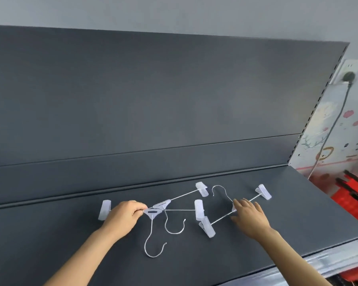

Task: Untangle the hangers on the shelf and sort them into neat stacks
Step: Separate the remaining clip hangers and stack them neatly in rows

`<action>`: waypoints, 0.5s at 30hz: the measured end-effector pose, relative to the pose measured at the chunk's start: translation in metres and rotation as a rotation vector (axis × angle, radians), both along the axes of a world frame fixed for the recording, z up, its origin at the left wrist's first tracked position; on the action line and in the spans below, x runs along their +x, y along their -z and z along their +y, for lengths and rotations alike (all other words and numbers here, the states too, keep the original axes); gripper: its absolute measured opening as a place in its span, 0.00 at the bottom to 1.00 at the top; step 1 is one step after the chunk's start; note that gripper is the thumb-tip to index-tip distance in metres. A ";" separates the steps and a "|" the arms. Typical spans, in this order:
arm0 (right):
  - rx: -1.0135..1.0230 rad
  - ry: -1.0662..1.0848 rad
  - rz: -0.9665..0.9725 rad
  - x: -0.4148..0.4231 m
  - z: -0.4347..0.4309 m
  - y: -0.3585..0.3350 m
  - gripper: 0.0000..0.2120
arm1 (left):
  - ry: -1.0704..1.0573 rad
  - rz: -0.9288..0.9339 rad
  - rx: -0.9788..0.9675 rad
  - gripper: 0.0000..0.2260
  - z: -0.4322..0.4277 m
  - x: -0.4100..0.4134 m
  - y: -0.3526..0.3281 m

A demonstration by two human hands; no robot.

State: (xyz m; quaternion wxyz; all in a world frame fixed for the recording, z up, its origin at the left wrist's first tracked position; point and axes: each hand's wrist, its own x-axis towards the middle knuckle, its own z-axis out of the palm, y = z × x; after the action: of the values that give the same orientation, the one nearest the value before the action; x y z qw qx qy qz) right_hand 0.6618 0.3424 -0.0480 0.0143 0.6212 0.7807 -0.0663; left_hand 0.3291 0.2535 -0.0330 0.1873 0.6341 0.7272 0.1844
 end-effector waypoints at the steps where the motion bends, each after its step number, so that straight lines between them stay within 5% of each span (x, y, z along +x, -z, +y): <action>1: 0.013 -0.012 -0.009 -0.005 -0.001 0.003 0.15 | -0.016 0.002 -0.005 0.11 -0.003 -0.001 0.001; 4: 0.043 -0.088 0.091 -0.017 -0.006 0.011 0.05 | -0.095 -0.004 -0.011 0.10 -0.010 -0.003 0.001; 15: 0.001 -0.148 0.577 -0.051 -0.011 0.002 0.06 | -0.417 -0.156 0.044 0.11 -0.040 -0.030 -0.005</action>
State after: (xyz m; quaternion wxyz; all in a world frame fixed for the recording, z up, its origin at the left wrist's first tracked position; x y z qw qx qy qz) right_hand 0.6106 0.3319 -0.0500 -0.2034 0.5179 0.7959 -0.2386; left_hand 0.2994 0.2137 -0.0281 0.1869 0.4576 0.8217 0.2837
